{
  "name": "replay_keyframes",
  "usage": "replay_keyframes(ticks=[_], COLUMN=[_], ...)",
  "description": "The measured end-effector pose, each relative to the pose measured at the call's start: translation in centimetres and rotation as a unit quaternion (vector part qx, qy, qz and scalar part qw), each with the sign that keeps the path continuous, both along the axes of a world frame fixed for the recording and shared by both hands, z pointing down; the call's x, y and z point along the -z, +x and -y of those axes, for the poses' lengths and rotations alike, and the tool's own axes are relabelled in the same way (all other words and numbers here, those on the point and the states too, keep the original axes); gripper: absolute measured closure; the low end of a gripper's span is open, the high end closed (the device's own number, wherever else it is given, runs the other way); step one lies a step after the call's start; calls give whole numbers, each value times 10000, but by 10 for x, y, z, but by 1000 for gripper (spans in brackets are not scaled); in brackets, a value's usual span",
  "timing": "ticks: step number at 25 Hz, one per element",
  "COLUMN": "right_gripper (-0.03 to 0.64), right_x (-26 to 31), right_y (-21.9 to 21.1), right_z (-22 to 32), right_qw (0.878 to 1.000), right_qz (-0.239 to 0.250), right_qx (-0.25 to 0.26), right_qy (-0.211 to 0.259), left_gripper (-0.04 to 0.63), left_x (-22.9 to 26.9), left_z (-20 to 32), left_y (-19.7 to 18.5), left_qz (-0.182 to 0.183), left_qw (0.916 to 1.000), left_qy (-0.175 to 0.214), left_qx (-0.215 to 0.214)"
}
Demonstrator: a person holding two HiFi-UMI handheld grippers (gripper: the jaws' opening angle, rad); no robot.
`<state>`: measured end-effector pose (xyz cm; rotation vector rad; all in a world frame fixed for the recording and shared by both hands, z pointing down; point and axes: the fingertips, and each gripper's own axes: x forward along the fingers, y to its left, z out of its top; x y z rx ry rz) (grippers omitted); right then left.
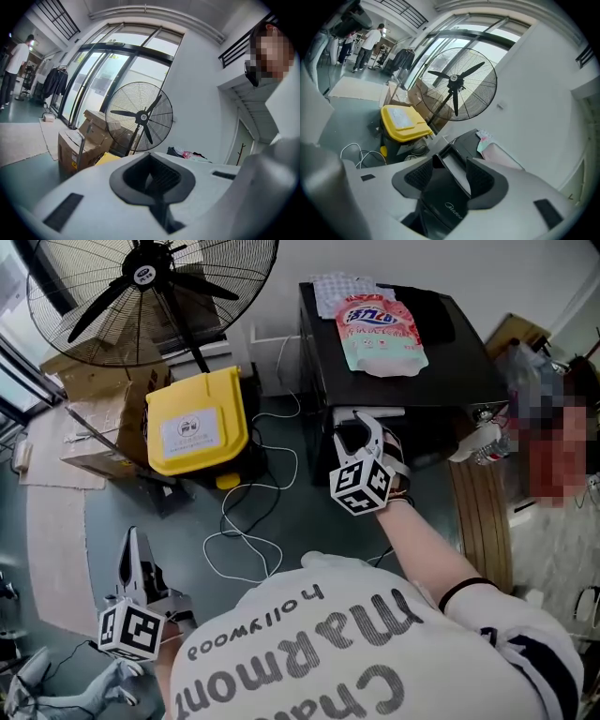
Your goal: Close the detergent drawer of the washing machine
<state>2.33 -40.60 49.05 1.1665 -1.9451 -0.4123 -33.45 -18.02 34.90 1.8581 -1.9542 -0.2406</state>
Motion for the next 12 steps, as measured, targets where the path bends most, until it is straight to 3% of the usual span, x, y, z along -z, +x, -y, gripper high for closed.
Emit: replay_keyframes(ticks=[5,12], right_gripper=[391,388], right_x=[5,6], right_y=[3,2], right_z=[9,28], right_qw=[9995,9997], right_qz=[23,90], right_qx=[-167,-210], right_qy=[252,87], left_gripper=[588,588], left_x=[0,-3], left_z=[0,-4], left_y=[-1,-2], left_qz=[45,69], left_qw=[10000,9999], left_qy=[-32,-99], left_qx=[18,102])
